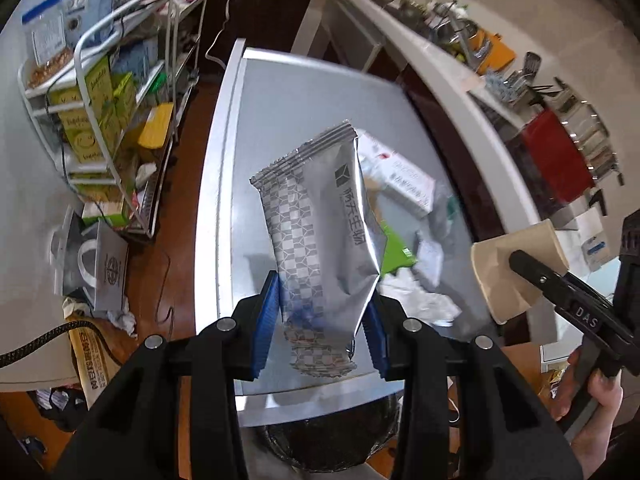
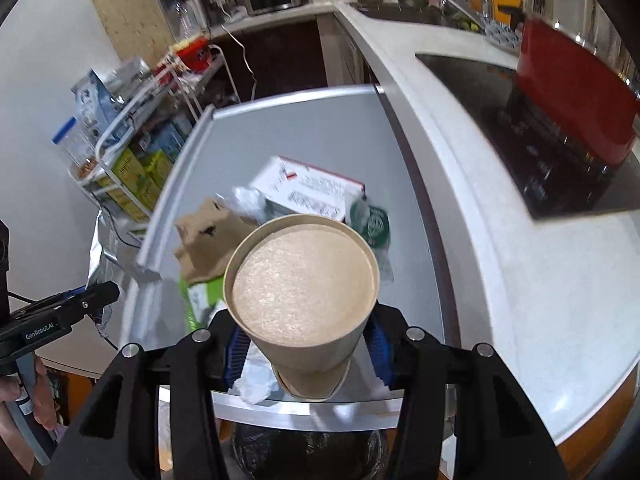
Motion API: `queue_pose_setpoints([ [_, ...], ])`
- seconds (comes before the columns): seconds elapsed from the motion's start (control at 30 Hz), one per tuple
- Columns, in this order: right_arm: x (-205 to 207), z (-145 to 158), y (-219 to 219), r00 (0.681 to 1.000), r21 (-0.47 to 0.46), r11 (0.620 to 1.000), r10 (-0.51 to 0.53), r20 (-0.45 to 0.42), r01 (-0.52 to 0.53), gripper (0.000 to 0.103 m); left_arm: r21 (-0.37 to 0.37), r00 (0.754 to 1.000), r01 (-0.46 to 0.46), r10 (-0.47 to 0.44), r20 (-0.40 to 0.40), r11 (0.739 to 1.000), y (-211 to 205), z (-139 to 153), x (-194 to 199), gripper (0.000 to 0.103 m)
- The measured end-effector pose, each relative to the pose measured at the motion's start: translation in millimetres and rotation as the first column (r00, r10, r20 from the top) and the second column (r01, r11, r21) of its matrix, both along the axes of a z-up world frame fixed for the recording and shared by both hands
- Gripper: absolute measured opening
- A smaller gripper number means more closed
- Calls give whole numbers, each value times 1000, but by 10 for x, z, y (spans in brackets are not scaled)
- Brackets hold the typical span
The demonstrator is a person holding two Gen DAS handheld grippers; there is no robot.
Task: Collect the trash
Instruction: 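Carry the foil packet and paper cup over the black bin and release both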
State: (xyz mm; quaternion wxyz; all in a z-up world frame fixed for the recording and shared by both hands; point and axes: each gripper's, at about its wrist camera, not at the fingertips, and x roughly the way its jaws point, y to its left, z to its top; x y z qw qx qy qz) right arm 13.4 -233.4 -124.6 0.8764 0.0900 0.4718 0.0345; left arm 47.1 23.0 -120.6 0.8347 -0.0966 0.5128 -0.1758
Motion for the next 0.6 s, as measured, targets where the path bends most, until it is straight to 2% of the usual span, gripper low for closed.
queue_pose_setpoints([
  [0.3,-433,374,-60,996,60,995,70,62,-74,49,-22,989,128,-126,71,992,-101,382,-417,40],
  [0.47,-789,399,-81,992,102,987,123,30,-126,49,19,971,226,-226,75,974,-172,439,-768,40],
  [0.6,-1041,257,-30,986,107,981,164,-29,-161,49,40,958,284,-285,33,958,-235,323,-1050,40],
])
